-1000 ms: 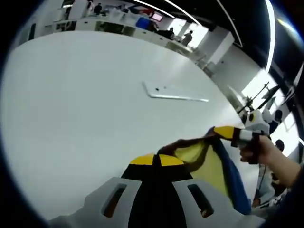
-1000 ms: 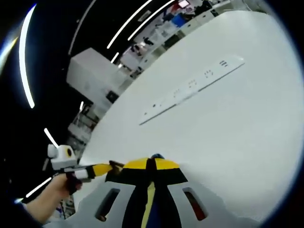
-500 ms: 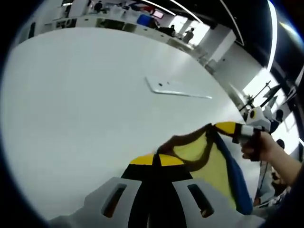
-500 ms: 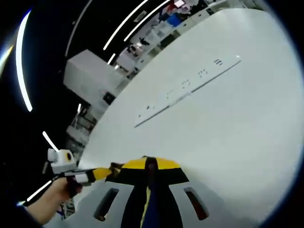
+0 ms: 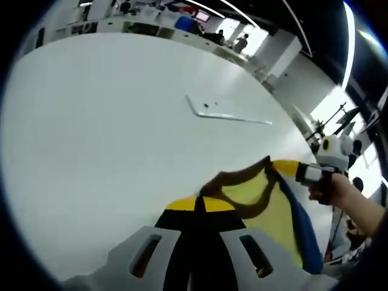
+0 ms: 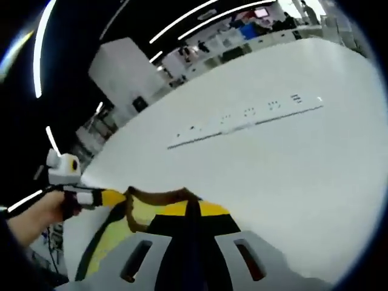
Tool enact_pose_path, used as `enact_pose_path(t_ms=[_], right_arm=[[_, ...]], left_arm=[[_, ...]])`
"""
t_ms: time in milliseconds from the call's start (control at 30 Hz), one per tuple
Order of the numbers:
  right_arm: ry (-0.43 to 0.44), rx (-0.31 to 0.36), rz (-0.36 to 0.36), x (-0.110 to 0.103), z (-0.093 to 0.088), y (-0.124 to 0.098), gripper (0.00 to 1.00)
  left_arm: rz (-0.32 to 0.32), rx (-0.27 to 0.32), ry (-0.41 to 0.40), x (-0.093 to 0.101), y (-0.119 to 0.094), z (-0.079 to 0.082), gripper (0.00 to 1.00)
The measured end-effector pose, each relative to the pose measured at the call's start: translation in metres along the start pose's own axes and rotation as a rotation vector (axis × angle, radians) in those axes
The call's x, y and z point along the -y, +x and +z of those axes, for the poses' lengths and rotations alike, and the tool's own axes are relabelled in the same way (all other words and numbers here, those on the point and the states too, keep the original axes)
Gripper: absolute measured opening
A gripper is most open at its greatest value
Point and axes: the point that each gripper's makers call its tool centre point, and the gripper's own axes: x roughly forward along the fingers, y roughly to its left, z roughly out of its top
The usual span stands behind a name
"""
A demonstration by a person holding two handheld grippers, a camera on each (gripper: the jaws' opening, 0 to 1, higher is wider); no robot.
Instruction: Fold the garment on the visible template until the final outline fits inside the template.
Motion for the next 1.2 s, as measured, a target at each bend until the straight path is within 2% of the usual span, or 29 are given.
enact_pose_path(t_ms=[33,200,400,733,800,1033,1200], right_arm=[[-0.012,-0.008,-0.004,-0.003,-0.002,-0.001,0.05],[-0.198,-0.034,-0.038,0.001,-0.004,0.001,0.02],[-0.314,-0.035,-0.036,0.001,-0.004,0.004,0.02],[-0.372,0.002,-0.026,0.007,-0.002,0.007,0.02],[-0.339,-0.003,-0.028,0.007,-0.001,0.007,0.02],[-0.339,-0.010,0.003,-0.009,-0.004,0.006,0.22],[-0.348,-0.009,0.015,-0.019,-0.002,0.000,0.25]], left_arm=[[0.000,0.000,0.001,0.000,0.000,0.000,0.00],[0.000,0.000,0.001,0.000,0.001,0.000,0.00],[0.003,0.002,0.002,0.000,0.002,0.001,0.00],[0.002,0.008,0.004,-0.001,0.003,0.002,0.00],[-0.008,0.048,0.045,0.002,0.002,0.006,0.00],[-0.023,0.061,0.046,0.009,-0.007,0.009,0.00],[-0.037,0.090,0.069,0.016,-0.017,0.018,0.01]])
